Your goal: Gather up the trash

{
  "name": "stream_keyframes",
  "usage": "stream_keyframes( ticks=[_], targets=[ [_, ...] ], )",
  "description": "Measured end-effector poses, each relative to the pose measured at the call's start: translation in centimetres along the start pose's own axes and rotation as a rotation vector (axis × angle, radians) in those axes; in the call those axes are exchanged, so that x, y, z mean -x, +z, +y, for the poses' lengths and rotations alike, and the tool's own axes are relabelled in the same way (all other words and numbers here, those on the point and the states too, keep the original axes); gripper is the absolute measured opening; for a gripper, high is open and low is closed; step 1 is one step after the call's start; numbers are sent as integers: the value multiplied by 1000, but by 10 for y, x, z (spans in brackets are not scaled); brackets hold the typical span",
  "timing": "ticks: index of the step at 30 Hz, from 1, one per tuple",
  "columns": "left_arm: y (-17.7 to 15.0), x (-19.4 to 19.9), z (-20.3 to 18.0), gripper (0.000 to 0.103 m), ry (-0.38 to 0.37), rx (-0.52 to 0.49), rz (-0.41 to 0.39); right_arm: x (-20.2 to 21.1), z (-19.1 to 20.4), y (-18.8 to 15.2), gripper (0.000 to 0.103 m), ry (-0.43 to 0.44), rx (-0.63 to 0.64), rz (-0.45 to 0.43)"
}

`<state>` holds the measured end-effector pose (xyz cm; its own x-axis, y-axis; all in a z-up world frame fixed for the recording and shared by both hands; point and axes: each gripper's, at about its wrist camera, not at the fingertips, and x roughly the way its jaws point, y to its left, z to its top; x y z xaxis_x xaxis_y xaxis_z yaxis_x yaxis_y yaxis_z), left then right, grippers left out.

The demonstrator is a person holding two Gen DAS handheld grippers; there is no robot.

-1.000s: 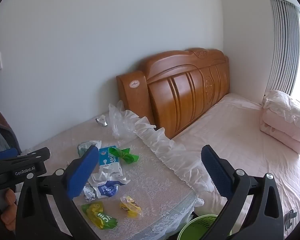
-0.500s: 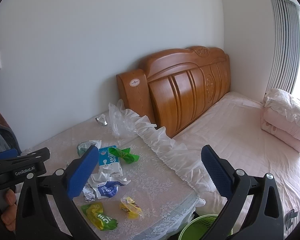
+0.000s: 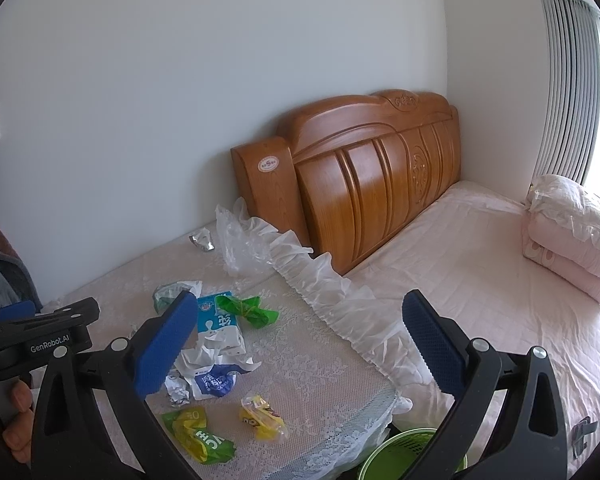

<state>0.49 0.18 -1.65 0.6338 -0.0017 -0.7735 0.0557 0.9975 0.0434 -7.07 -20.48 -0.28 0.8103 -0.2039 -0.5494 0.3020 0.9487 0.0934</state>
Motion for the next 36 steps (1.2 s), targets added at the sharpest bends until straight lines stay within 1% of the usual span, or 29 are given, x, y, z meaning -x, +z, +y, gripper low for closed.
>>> stream_keyframes(
  ticks=[16, 22, 25, 27, 31, 34, 36],
  targets=[
    [0, -1, 1, 97, 3, 4, 10, -2, -1, 1, 101, -1, -1, 1],
    [-4, -7, 8, 97, 8, 13, 21, -8, -3, -3, 101, 4, 12, 13],
    [-9, -11, 15, 97, 14, 13, 15, -18, -2, -13, 101, 20, 42, 35],
    [-14, -15, 19, 97, 7, 1, 22, -25, -3, -21, 101, 24, 61, 67],
    [-32, -25, 26, 97, 5, -3, 74, -42, -6, -41, 101, 38, 80, 140],
    [-46, -34, 26, 97, 28, -9, 122, -47, -8, -56, 101, 51, 93, 175],
    [-53, -36, 26, 97, 39, -4, 137, -48, -9, -62, 101, 62, 100, 186]
  ],
)
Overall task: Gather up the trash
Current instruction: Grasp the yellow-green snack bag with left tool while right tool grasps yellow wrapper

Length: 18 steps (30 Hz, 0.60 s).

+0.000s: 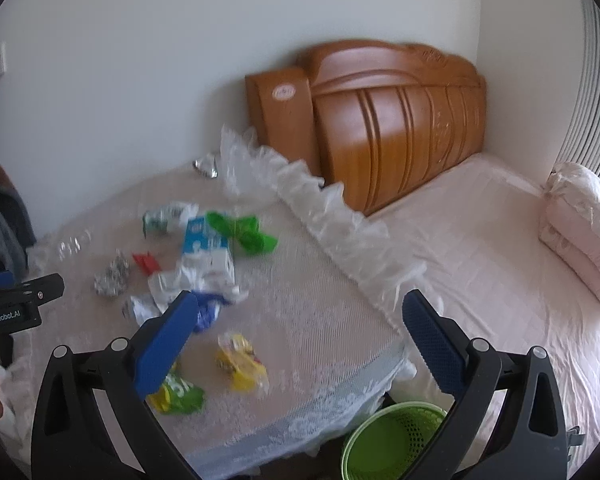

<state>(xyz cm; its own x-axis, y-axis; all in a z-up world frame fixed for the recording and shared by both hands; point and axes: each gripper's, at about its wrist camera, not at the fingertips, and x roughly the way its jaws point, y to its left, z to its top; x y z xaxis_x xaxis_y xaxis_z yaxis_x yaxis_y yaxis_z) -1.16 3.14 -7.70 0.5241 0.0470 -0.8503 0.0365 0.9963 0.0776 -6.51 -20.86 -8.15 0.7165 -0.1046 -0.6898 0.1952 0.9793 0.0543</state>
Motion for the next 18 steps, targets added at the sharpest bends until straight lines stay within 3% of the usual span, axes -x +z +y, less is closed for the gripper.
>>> stream_keyframes(
  ticks=[12, 18],
  targets=[
    [-22, 1, -17, 97, -3, 45, 24, 0, -9, -8, 101, 92, 52, 33],
    [-50, -30, -42, 97, -29, 86, 137, -22, -20, -16, 101, 147, 85, 85]
  ],
)
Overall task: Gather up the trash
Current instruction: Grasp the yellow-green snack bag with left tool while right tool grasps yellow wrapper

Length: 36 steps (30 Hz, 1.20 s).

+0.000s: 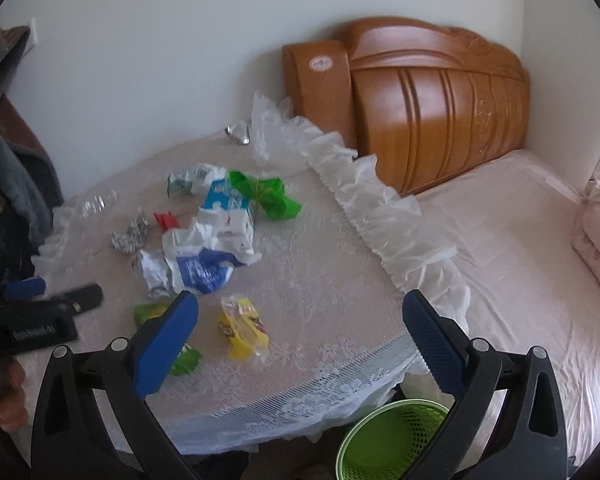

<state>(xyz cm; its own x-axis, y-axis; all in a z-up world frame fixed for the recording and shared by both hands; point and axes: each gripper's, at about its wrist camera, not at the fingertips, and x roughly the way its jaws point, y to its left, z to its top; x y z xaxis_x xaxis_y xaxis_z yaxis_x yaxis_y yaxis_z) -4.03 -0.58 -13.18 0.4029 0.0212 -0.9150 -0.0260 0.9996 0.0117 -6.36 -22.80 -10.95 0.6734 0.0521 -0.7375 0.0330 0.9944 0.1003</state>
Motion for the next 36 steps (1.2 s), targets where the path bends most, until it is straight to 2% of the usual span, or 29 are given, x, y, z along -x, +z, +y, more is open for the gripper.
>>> stream_keyframes(
  ticks=[3, 7, 11, 15, 19, 25, 36],
  targets=[
    [-12, -24, -11, 97, -6, 28, 64, -8, -12, -6, 101, 28, -2, 23],
    [-20, -52, -19, 97, 21, 126, 113, -15, -20, -12, 101, 57, 11, 44],
    [-21, -72, -20, 97, 37, 222, 141, -23, -25, -15, 101, 96, 30, 63],
    [-25, -86, -25, 97, 90, 267, 155, -26, -28, -14, 101, 118, 48, 71],
    [-28, -96, -28, 97, 110, 306, 168, -28, -33, -10, 101, 134, 61, 69],
    [-33, -102, -24, 97, 114, 360, 155, -34, -38, -8, 101, 158, 74, 80],
    [-43, -87, -32, 97, 124, 364, 149, -45, -36, -7, 101, 187, 89, 96]
  ],
)
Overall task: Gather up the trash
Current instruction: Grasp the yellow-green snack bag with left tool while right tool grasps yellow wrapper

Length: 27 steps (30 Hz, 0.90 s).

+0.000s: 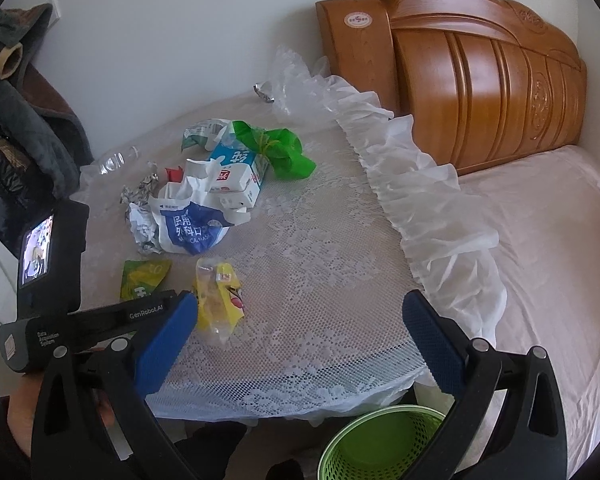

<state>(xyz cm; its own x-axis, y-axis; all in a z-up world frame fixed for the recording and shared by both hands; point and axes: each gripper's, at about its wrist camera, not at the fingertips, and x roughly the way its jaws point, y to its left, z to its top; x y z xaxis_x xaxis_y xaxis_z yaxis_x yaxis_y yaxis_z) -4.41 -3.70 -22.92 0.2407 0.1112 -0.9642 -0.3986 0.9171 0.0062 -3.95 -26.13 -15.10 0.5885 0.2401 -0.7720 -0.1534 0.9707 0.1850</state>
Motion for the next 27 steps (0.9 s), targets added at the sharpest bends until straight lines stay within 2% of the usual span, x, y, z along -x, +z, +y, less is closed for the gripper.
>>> stream_keyframes(
  ticks=[10, 12, 13, 16, 17, 18, 21, 27],
  targets=[
    [9, -2, 5, 96, 0, 5, -3, -8, 3, 0, 101, 2, 13, 17],
    [8, 5, 9, 83, 0, 15, -51, -9, 4, 0, 101, 2, 13, 21],
    [8, 9, 11, 80, -6, 14, -76, -10, 4, 0, 101, 2, 11, 25],
    [11, 9, 13, 59, -57, -24, -75, -15, 7, -1, 101, 5, 11, 36],
    [13, 8, 14, 49, -66, -39, -66, -17, 9, -1, 101, 5, 12, 40],
    [14, 9, 13, 45, -56, -53, -76, -20, 12, -1, 101, 7, 16, 45],
    [19, 10, 18, 44, -117, -104, -70, -27, 20, -2, 101, 26, 26, 61],
    [30, 33, 39, 44, -186, -223, -133, -52, 43, -7, 101, 92, 22, 113]
  ],
)
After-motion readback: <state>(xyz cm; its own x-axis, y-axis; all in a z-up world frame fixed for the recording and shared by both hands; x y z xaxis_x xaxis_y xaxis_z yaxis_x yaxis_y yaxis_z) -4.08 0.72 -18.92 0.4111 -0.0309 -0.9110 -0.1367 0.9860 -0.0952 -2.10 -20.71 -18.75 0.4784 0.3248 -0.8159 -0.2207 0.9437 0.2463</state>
